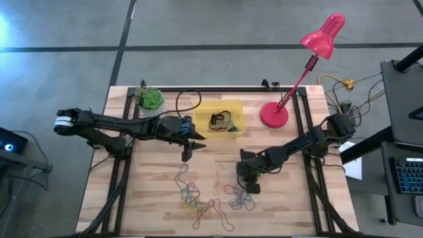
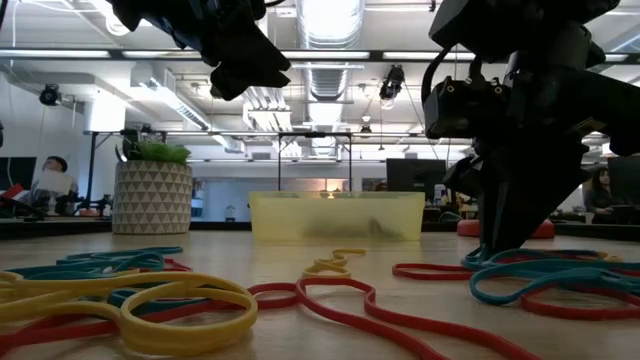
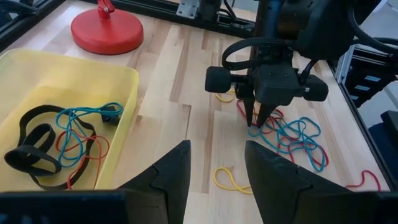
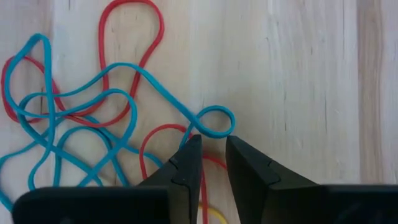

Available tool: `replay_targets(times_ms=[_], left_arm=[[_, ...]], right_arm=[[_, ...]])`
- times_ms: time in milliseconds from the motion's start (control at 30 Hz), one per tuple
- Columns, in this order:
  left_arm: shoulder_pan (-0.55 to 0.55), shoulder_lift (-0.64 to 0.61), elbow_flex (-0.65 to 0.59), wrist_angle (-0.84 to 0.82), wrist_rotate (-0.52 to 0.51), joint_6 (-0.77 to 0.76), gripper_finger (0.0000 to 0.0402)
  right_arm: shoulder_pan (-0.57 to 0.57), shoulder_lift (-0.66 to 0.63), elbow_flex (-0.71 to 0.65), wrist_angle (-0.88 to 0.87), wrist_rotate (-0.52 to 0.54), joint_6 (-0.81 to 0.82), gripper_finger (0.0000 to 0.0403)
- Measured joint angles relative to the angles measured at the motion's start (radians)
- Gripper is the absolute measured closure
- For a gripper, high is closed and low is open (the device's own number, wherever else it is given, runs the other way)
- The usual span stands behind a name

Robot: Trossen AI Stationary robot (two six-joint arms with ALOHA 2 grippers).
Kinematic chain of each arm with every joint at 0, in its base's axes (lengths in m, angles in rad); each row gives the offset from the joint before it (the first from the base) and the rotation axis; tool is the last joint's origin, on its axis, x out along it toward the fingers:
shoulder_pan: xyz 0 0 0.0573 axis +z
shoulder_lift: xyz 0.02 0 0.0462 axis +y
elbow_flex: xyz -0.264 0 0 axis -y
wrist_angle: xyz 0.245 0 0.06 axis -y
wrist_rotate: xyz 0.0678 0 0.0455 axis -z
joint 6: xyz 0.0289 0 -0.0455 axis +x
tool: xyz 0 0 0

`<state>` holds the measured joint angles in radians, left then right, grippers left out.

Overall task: Pick and place rubber bands into bin
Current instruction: Put the blue rubber band into the yellow bin

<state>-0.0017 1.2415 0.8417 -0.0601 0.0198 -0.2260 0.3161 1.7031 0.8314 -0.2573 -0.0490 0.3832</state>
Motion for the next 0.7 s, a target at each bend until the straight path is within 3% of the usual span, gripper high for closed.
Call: replay_targets(times_ms=[333,533,700], left_arm=[[0.0,0.0,0.0,0.0,0.0,-0.005,0.0265],[0.0,0.0,0.0,0.0,0.0,-0.005,0.0265],[0.0,0.0,0.0,0.0,0.0,-0.006,0.0265]], right_arm=[[0.001,0.0,0.005,0.002,0.035,-0.064,0.0334],[0.003,0.0,0.024,0.003,0.053,-0.192,0.0308],[0.003,0.001,0.025,-0.005,0.054,-0.207,0.0283]])
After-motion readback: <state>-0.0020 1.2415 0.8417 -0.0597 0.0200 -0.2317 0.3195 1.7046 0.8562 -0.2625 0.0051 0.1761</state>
